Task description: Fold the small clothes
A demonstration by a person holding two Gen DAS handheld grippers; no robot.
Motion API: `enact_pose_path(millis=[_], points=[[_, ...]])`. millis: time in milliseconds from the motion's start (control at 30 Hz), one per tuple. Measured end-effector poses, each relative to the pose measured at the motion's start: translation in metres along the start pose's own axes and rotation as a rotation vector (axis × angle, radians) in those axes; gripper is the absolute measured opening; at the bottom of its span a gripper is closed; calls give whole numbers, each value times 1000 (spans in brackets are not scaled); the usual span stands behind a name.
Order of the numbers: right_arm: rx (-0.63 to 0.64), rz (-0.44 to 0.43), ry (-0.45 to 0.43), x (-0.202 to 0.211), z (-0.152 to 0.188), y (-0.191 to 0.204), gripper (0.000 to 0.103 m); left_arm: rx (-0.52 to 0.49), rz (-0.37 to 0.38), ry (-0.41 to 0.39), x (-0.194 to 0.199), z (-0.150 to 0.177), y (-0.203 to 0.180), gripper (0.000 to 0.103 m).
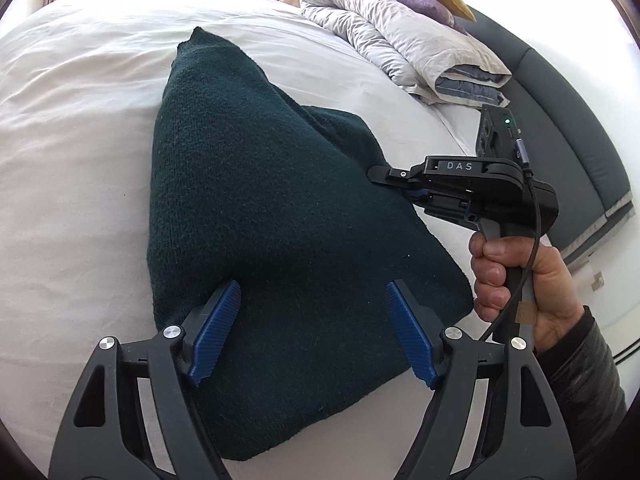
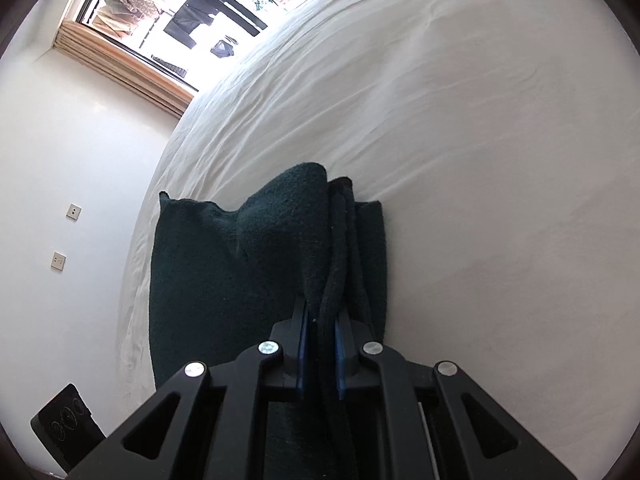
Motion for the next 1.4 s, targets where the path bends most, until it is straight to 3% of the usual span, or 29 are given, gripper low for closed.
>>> enact_pose_path(millis=[167,333,433,500,600,633,700,733,967,1133,1267,1300,1367,1400], points=[[-2,-9,-21,-1,1,-3,10,-12,10,-7,4,5,-2,74],[-5,-1,-35,4,1,-5,10,36,11,-78,26,8,4,75],[-3,-11,-38,6,2,-6,11,-5,-13,-40,22,12,3,75],[-9,-2,-48,13,3,-6,16,-41,-38,6,13,15,3,75],[23,103,-131,44,12,5,25,-43,-46,-9,14,21,6,75],[51,87,-149,54,20,13,27,-21,-34,-22,16,22,9,75],[72,14,-125,66,41,23,47,25,1,-48,21,23,15,75],[84,4,-118,71,52,25,50,38,13,-55,23,24,18,75],[-30,-25,-110,93,100,-10,52,76,39,-48,29,29,31,75],[-111,-63,-60,84,103,-28,51,68,29,-38,28,29,28,75],[-51,-39,-7,72,104,-19,50,84,36,-30,26,31,31,75],[-46,-31,-1,71,105,-19,35,86,36,-29,26,31,32,75],[-23,-7,0,69,107,-20,17,82,34,-27,25,29,31,75],[-11,7,-8,71,108,-21,13,80,33,-25,25,29,30,75]])
Point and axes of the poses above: each gripper's, at about its wrist camera, not at the fingertips, and x roughly against the way its jaws point, y to its left, z to its underside, the point moved 3 cm from there along -x, roughly the way its jaws point, and after that the axes turned 13 degrees about -x, right-handed, at the moved point
